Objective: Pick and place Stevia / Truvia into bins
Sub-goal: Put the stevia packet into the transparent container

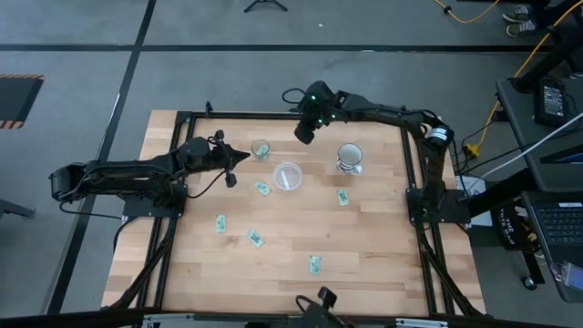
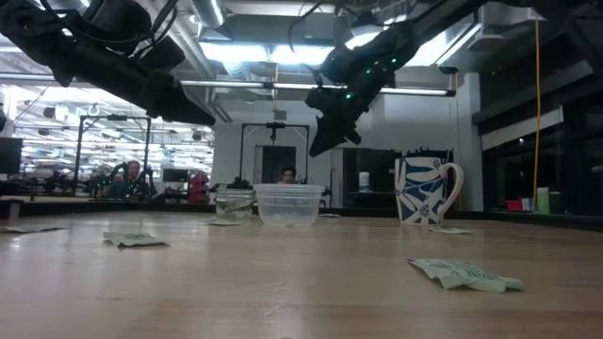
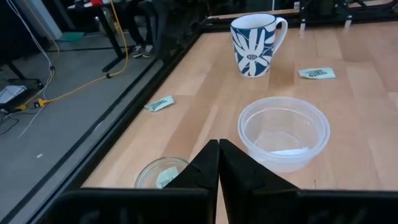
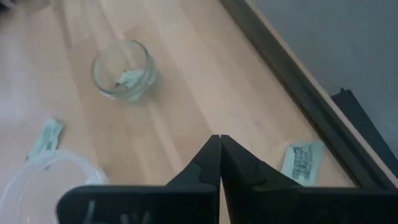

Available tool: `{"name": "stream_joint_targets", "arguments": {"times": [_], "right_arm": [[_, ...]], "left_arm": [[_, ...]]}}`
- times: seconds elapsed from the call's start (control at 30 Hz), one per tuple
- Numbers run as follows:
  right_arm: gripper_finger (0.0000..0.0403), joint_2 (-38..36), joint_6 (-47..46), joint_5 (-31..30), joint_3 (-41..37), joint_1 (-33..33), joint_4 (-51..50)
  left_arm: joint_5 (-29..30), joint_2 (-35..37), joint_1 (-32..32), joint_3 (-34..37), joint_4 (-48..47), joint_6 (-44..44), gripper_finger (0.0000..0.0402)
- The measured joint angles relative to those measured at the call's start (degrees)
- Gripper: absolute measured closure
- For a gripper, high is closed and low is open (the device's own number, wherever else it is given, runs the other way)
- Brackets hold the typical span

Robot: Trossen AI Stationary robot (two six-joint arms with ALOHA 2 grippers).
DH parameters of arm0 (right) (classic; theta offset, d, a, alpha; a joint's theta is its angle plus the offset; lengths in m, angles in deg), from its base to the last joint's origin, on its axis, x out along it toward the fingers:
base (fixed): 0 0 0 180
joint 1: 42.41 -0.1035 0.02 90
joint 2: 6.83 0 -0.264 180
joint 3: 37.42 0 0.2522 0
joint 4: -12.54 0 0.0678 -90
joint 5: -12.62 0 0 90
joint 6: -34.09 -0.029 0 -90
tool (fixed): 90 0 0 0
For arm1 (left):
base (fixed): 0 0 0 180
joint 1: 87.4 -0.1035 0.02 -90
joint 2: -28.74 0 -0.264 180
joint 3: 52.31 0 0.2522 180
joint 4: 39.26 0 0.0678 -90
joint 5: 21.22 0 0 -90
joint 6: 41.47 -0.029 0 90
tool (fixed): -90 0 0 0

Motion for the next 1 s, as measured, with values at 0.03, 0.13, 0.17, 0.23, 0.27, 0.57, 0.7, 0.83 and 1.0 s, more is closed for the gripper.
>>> {"name": "stream_joint_targets", "arguments": {"times": [0.03, 0.13, 0.17, 0.23, 0.27, 0.57, 0.7, 0.83, 1.0], "right_arm": [[0.0393, 0.8, 0.1, 0.0, 1.1, 0.2, -0.9], [0.0392, 2.6, 0.7, 0.0, 3.0, 0.7, -2.3], [0.0389, 2.9, 1.3, 0.0, 3.4, 0.8, -2.3], [0.0379, 3.1, 1.9, 0.0, 3.6, 0.9, -2.2], [0.0372, 3.1, 2.4, 0.0, 3.6, 1.0, -2.2], [0.0274, 3.1, 5.1, -4.6, 3.6, 0.9, -3.2], [0.0239, 3.1, 5.2, -7.9, 3.6, 1.0, -4.7], [0.0219, 3.1, 4.5, -9.5, 3.6, 1.0, -6.0], [0.0211, 3.1, 1.8, -8.8, 3.6, 1.4, -9.1]], "left_arm": [[0.0, 0.0, 0.0, 0.0, -0.1, 0.4, 0.0396], [0.0, 0.0, 0.0, 0.0, -0.5, 2.0, 0.0398], [0.0, 0.0, 0.0, 0.0, -0.5, 2.3, 0.0398], [0.0, 0.0, 0.1, 0.0, -0.5, 2.4, 0.0399], [0.0, 0.0, 0.1, 0.0, -0.5, 2.5, 0.0399], [0.0, 0.0, 0.1, 0.0, -0.4, 2.5, 0.0396], [0.0, 0.0, 0.1, 0.0, -0.4, 2.6, 0.0396], [0.0, 0.0, 0.1, 0.0, -0.4, 3.5, 0.0396], [0.0, 0.0, 0.1, 0.0, -0.4, 4.0, 0.0396]]}}
